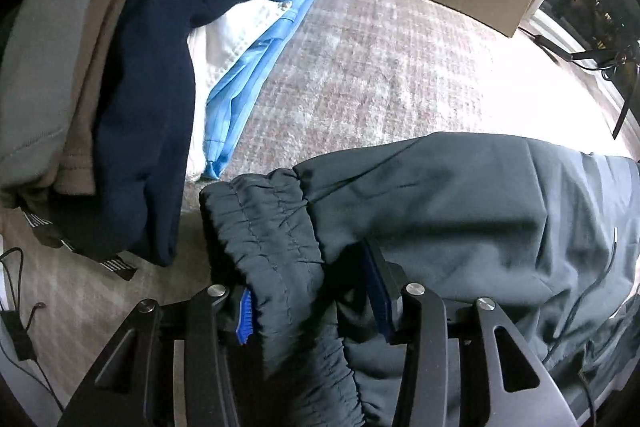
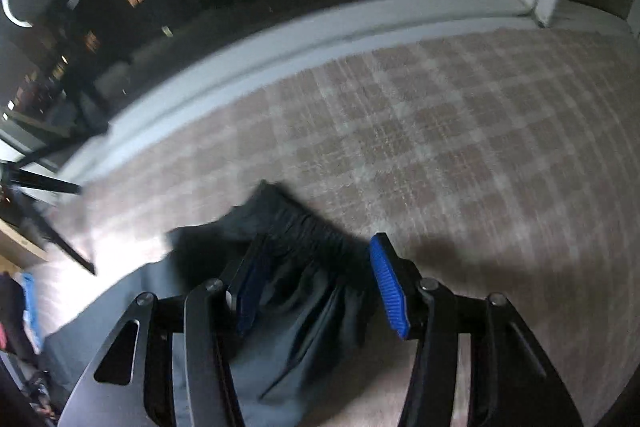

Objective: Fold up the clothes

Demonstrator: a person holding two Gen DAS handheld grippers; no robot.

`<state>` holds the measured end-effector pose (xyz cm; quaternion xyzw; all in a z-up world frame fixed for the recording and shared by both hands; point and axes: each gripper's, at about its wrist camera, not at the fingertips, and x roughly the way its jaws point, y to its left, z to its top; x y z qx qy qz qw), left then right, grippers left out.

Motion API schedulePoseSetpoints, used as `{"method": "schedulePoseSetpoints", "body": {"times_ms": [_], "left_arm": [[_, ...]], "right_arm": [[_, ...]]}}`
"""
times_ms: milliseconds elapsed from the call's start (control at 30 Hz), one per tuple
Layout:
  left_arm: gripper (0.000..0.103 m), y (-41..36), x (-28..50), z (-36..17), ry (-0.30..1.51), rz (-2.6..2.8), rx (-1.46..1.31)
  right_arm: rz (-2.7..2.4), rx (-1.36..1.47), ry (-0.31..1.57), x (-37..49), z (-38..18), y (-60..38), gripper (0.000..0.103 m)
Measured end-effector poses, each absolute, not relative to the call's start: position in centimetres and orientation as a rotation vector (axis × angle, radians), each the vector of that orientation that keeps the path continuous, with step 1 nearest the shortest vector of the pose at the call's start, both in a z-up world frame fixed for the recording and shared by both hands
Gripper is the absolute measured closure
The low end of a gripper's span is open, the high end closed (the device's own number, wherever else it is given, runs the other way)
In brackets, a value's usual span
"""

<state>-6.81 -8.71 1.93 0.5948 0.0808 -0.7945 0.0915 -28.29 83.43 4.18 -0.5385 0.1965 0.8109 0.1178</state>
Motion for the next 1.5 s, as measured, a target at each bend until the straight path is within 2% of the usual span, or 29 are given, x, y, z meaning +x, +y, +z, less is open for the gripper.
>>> {"method": "schedulePoseSetpoints", "body": {"times_ms": [200,267,367,533,600,633,667,733,867,967,1100,1300,1433,1500], "left_arm": [[0.060,-8.3,-6.5,2.0,0.218,-2.345,1.770],[0.060,-8.1,-6.3,2.0,0.205,-2.341,1.770],[0.060,-7.8,-6.0,2.1,0.194,-2.338,1.767],[0.060,-7.3,-5.2,2.3,0.182,-2.348,1.765],[0.060,-7.0,-4.9,2.3,0.174,-2.356,1.767],[0.060,-6.9,-4.8,2.3,0.171,-2.361,1.767],[0.060,-6.8,-4.7,2.3,0.169,-2.365,1.766],[0.060,-6.7,-4.4,2.4,0.173,-2.374,1.768],[0.060,-6.6,-3.9,2.6,0.177,-2.380,1.782],[0.059,-6.5,-3.5,2.8,0.179,-2.384,1.793],[0.057,-6.1,-2.7,3.0,0.165,-2.385,1.796],[0.057,-6.4,-2.8,3.4,0.205,-2.395,1.784],[0.052,-6.6,-2.9,3.7,0.237,-2.402,1.774],[0.049,-6.8,-3.0,3.8,0.254,-2.406,1.768]], "right_arm": [[2.438,-1.645,0.361,-28.2,2.5,80.8,0.051],[2.474,-1.650,0.279,-27.6,2.5,79.6,0.075],[2.510,-1.562,0.324,-25.7,3.9,79.2,0.079],[2.444,-1.213,0.329,-19.2,9.6,80.0,0.079],[2.380,-1.136,0.295,-16.5,11.5,80.3,0.078],[2.375,-1.220,0.257,-16.2,11.1,80.3,0.073],[2.366,-1.330,0.224,-16.1,10.4,80.4,0.062],[2.312,-1.470,0.220,-16.2,8.7,81.3,0.060],[2.392,-1.389,0.490,-15.6,8.6,84.6,0.057],[2.427,-1.456,0.558,-17.7,7.3,85.1,0.049],[2.334,-1.619,0.288,-21.2,4.3,83.8,0.049],[2.354,-1.625,0.233,-22.0,2.8,82.0,0.047],[2.395,-1.591,0.224,-21.2,3.1,81.6,0.069],[2.401,-1.574,0.224,-21.0,3.2,81.5,0.074]]}}
